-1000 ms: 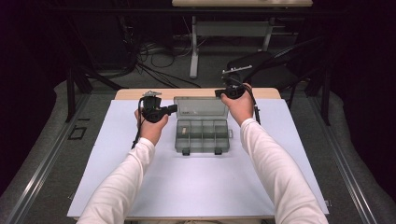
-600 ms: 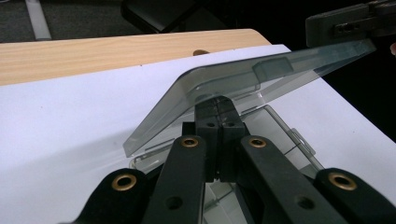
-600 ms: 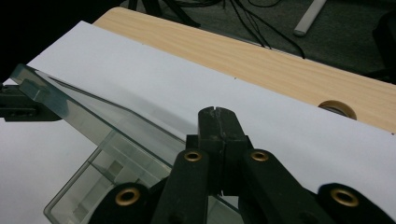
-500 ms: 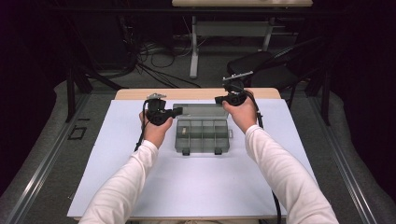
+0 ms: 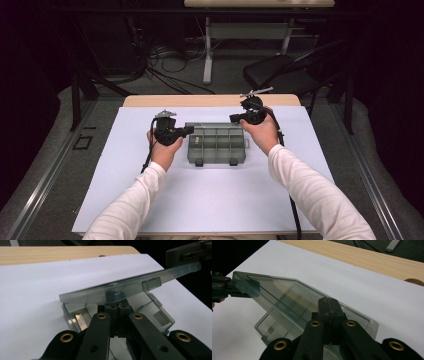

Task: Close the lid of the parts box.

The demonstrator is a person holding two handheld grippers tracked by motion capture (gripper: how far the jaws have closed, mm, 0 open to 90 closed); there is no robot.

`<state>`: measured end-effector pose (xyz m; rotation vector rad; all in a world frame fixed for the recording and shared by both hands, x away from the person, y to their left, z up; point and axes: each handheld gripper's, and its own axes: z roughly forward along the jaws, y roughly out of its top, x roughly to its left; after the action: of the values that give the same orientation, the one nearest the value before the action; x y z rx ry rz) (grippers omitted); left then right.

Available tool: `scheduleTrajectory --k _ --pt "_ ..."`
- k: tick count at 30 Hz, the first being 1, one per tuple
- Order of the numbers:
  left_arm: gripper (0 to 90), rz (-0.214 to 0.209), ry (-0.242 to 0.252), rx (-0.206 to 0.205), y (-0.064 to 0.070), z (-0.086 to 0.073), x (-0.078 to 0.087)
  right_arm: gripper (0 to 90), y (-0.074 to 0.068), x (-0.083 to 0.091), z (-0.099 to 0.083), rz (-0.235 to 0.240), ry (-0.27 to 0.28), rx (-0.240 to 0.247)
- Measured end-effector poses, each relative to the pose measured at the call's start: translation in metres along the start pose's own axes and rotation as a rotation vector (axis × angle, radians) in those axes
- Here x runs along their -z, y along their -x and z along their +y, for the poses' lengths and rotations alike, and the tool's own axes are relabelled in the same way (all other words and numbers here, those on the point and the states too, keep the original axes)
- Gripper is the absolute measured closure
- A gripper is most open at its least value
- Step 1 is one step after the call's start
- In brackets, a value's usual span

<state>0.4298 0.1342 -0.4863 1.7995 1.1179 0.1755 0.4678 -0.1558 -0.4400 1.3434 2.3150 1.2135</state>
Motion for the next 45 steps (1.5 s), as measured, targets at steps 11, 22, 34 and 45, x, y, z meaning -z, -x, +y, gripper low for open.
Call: scheduleTrajectory --k 11,22,34,45 --pt "90.0 -0.009 -0.023 -0.006 0.002 -0.031 0.006 90.0 -0.003 0.0 -0.029 0.038 -0.02 -0.017" --pt "90.0 0.004 -0.034 -0.021 0.004 -0.044 0.005 90.0 -0.008 -0.004 -0.039 0.059 -0.049 -0.009" --pt "90.0 0.013 -0.047 -0.03 0.003 -0.061 0.01 90.0 -0.009 -0.005 -0.052 0.074 -0.069 -0.001" --pt "90.0 0.019 -0.054 -0.028 0.005 -0.082 0.03 90.0 -0.007 -0.013 -0.067 0.087 -0.096 -0.013"
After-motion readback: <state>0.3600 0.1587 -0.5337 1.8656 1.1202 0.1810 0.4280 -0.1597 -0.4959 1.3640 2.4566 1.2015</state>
